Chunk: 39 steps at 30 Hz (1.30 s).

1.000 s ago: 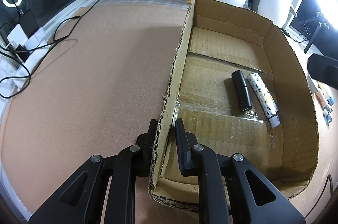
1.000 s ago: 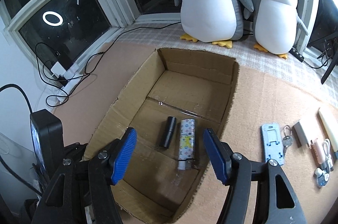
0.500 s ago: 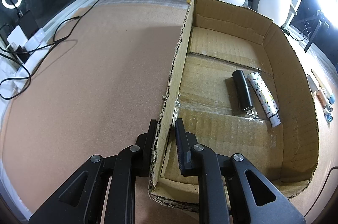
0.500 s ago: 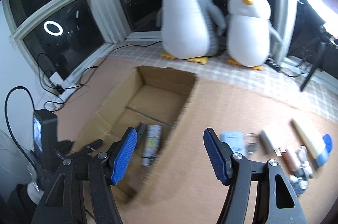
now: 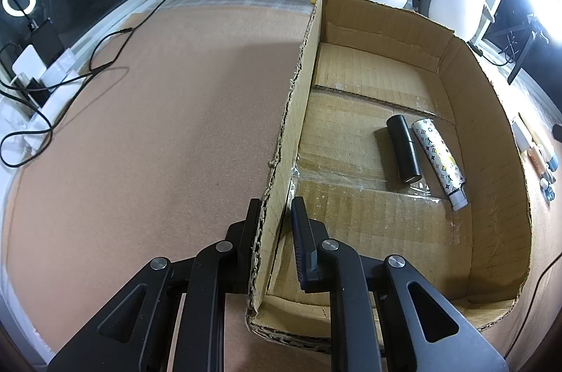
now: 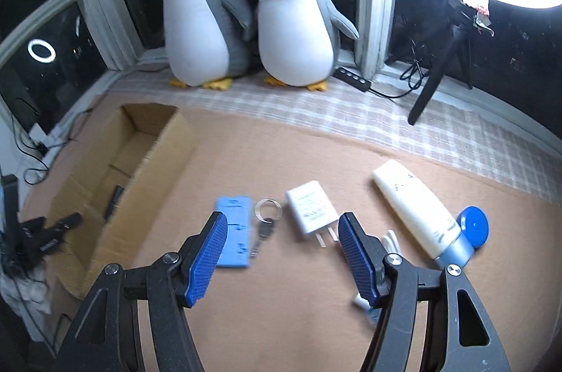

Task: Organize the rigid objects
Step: 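Move the right gripper to the white AC adapter and grasp it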

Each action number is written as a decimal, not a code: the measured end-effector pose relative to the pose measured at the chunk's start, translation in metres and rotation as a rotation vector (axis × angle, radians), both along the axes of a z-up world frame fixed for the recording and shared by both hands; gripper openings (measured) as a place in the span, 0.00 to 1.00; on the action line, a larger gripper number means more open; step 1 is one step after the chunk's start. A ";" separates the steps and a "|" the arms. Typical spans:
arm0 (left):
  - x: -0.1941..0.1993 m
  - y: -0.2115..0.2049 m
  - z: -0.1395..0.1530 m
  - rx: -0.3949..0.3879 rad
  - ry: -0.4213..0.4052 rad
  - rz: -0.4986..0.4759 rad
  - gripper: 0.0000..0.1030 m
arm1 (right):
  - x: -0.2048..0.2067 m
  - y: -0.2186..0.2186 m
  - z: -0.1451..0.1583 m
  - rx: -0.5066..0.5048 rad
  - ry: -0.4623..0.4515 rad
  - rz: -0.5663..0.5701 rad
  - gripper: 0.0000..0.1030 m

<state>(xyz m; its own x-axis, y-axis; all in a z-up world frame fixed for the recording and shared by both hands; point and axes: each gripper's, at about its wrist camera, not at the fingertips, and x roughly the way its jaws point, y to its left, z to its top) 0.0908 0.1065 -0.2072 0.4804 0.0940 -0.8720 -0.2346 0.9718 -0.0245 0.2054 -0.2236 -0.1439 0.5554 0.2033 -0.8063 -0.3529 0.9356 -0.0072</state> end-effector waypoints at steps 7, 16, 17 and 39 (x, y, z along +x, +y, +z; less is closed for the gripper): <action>0.000 0.000 0.000 -0.002 0.000 0.002 0.15 | 0.024 0.000 -0.027 -0.075 0.055 0.039 0.57; -0.001 0.001 0.000 -0.003 0.003 0.006 0.15 | 0.042 0.002 -0.047 -0.111 0.094 0.055 0.50; -0.001 0.000 0.000 -0.003 0.003 0.006 0.15 | 0.044 0.002 -0.048 -0.111 0.098 0.055 0.50; -0.001 0.000 0.000 -0.003 0.002 0.008 0.15 | 0.058 -0.003 -0.060 -0.053 0.162 0.008 0.31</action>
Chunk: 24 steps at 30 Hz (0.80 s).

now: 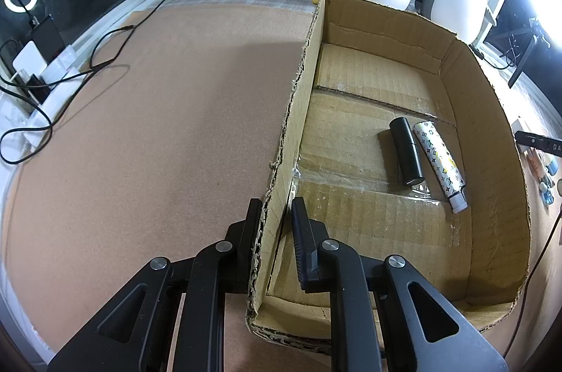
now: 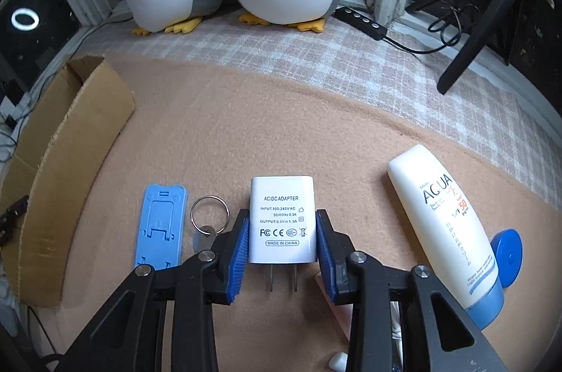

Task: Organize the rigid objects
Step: 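Move the right gripper to the white AC adapter and grasp it, then carry the white adapter into the box and open the right gripper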

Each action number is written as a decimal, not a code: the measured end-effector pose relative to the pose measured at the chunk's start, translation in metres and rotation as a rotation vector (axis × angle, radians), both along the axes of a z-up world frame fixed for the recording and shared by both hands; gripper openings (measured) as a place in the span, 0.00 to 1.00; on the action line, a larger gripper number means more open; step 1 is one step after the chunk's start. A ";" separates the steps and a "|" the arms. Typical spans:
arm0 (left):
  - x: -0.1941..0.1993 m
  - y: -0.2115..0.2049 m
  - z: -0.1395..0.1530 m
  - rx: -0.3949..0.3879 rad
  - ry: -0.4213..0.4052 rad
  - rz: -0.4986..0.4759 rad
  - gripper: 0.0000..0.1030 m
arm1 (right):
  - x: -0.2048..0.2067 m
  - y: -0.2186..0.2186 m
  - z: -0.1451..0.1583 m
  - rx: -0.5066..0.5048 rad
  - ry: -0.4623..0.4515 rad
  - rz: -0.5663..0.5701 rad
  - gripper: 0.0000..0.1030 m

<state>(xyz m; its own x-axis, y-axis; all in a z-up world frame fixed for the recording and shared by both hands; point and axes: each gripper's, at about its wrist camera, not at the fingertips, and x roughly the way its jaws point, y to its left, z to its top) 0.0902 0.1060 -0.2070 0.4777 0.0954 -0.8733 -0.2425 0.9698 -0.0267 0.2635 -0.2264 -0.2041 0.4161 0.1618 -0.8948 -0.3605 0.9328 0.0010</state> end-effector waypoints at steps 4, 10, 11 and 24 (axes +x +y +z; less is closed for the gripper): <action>0.000 -0.001 0.000 0.002 -0.001 0.000 0.15 | -0.005 -0.006 0.007 0.045 -0.009 -0.052 0.31; 0.000 -0.001 0.000 0.002 0.000 0.000 0.15 | -0.022 0.003 0.031 0.103 -0.038 -0.077 0.31; 0.000 -0.001 0.000 0.003 -0.001 0.000 0.15 | -0.028 0.008 0.038 0.119 -0.045 -0.071 0.31; -0.001 -0.002 0.000 0.004 -0.004 -0.003 0.15 | -0.087 0.115 0.078 0.224 -0.067 0.095 0.31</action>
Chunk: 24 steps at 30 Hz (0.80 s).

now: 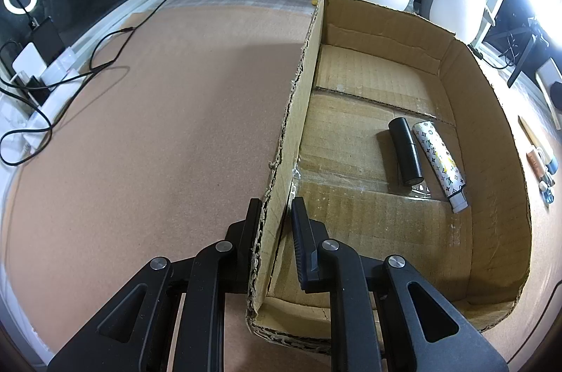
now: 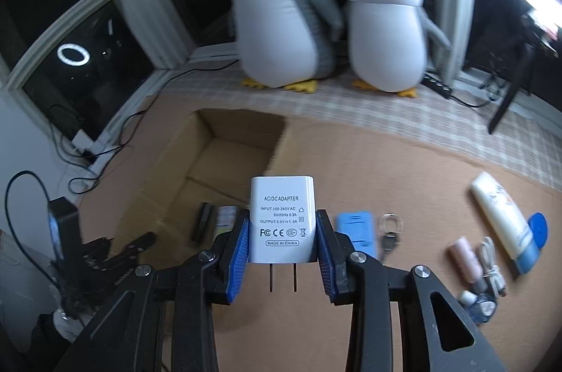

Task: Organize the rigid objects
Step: 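Carry the white adapter into the box and open the right gripper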

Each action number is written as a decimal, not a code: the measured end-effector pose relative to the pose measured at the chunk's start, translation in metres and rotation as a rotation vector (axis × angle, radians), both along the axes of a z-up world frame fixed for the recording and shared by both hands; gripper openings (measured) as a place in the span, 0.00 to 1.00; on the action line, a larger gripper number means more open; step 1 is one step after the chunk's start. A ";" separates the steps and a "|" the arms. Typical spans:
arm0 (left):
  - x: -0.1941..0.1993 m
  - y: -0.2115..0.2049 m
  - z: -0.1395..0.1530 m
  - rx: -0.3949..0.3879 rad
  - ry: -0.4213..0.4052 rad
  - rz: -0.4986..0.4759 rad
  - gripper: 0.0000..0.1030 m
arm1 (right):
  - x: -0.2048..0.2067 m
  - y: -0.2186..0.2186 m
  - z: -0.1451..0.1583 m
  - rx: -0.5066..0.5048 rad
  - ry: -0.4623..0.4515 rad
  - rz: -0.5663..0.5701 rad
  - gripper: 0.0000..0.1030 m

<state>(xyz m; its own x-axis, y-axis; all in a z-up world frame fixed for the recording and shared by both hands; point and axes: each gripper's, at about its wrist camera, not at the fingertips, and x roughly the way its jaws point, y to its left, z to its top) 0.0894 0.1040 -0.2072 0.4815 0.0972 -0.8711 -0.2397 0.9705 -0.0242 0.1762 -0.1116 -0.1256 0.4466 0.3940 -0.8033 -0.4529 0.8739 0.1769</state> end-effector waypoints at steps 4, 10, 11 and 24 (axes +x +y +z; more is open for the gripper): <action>0.000 0.000 0.001 -0.002 -0.002 0.000 0.15 | -0.005 0.032 -0.008 0.002 0.024 0.049 0.31; 0.002 0.001 0.001 -0.009 -0.007 0.002 0.15 | -0.008 0.085 -0.027 -0.018 0.062 0.106 0.31; 0.002 0.001 0.001 -0.009 -0.007 0.001 0.15 | -0.007 0.094 -0.033 -0.017 0.079 0.110 0.31; 0.005 0.000 0.000 -0.013 -0.009 0.006 0.15 | 0.009 0.136 -0.071 -0.050 0.162 0.108 0.31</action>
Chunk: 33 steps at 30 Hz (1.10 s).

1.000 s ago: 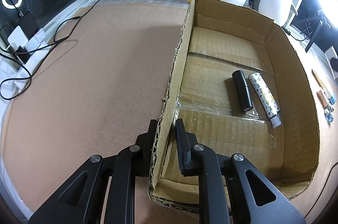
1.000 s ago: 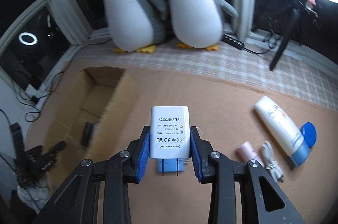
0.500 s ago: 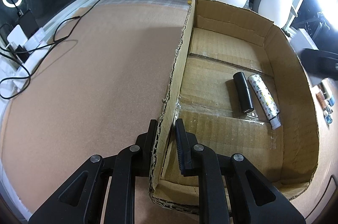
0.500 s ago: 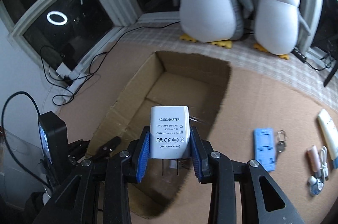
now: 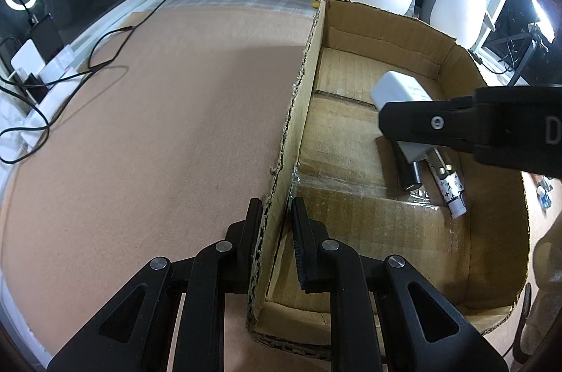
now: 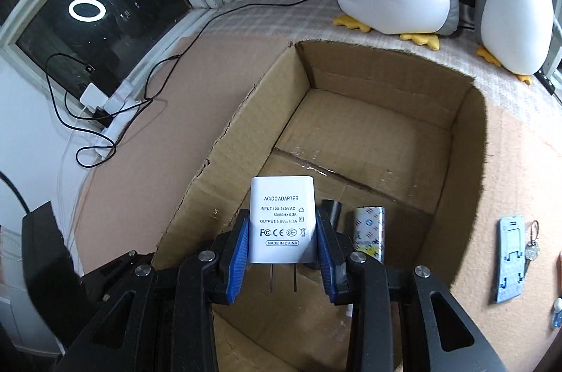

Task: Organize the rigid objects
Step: 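Carry the white adapter into the box and open the right gripper, then move the right gripper back toward the remaining items on the mat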

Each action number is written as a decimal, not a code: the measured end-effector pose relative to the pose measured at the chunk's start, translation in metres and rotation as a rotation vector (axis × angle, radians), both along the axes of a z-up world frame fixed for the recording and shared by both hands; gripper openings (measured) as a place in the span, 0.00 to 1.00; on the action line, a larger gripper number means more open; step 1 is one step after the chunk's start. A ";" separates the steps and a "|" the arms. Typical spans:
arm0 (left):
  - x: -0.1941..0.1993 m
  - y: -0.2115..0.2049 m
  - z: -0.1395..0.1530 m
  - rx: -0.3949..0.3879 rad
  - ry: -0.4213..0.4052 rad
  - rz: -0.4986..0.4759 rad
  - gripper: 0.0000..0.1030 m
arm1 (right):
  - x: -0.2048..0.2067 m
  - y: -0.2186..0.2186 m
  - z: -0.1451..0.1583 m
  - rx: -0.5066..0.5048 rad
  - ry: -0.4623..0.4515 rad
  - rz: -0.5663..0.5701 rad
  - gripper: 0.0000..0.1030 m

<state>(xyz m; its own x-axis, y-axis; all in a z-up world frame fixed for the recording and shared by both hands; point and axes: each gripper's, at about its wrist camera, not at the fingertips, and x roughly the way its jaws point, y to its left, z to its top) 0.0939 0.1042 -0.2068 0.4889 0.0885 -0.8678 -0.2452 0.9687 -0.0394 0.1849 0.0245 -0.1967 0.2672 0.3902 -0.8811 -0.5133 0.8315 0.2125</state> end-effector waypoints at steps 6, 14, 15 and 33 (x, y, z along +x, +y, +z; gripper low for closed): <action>0.000 0.000 0.000 -0.001 0.000 0.000 0.15 | 0.003 0.004 -0.004 0.000 0.009 0.009 0.31; 0.000 0.001 0.000 0.000 -0.001 -0.001 0.15 | 0.005 0.003 0.000 0.008 0.001 -0.002 0.46; 0.000 0.001 0.000 0.001 -0.001 -0.002 0.15 | 0.005 0.002 0.001 0.008 -0.002 -0.005 0.46; 0.000 0.002 0.000 0.003 -0.001 -0.003 0.15 | -0.002 -0.042 0.045 0.072 -0.081 -0.016 0.46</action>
<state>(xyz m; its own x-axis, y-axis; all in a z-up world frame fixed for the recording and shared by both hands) 0.0937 0.1059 -0.2065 0.4898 0.0894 -0.8673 -0.2425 0.9694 -0.0370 0.1827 -0.0170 -0.1522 0.3434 0.4466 -0.8262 -0.5179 0.8239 0.2301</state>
